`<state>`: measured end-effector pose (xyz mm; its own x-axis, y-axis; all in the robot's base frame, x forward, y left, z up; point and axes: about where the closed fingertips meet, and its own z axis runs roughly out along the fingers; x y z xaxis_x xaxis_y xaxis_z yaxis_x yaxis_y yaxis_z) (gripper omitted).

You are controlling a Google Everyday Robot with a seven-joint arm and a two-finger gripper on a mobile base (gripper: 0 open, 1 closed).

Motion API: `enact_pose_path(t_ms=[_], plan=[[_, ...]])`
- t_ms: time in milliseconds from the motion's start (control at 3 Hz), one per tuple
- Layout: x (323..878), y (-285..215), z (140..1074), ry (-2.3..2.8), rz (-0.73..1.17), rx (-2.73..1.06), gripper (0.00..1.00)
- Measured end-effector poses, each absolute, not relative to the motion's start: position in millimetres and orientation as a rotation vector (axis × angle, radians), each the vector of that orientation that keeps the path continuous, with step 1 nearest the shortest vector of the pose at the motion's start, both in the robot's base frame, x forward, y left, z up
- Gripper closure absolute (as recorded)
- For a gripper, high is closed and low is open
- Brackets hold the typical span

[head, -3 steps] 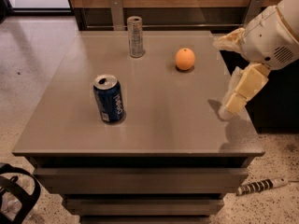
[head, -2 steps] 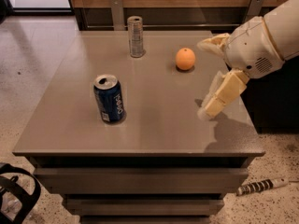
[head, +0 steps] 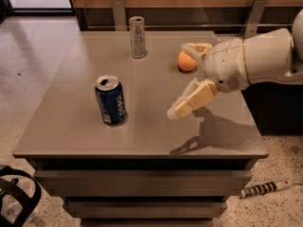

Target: Pick pepsi can

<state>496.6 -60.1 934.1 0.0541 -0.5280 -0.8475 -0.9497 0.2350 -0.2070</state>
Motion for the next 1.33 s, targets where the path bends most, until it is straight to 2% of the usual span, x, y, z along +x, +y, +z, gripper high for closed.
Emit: enact_pose_path(t_ms=[333, 667, 1333], plan=[[505.9, -33.2, 928.3, 1.513, 0.666, -1.335, 0.0], [505.9, -33.0, 928.0, 1.514, 0.666, -1.335, 0.0], [516.2, 3.5, 892.5, 1.539, 0.748, -1.306, 0.0]])
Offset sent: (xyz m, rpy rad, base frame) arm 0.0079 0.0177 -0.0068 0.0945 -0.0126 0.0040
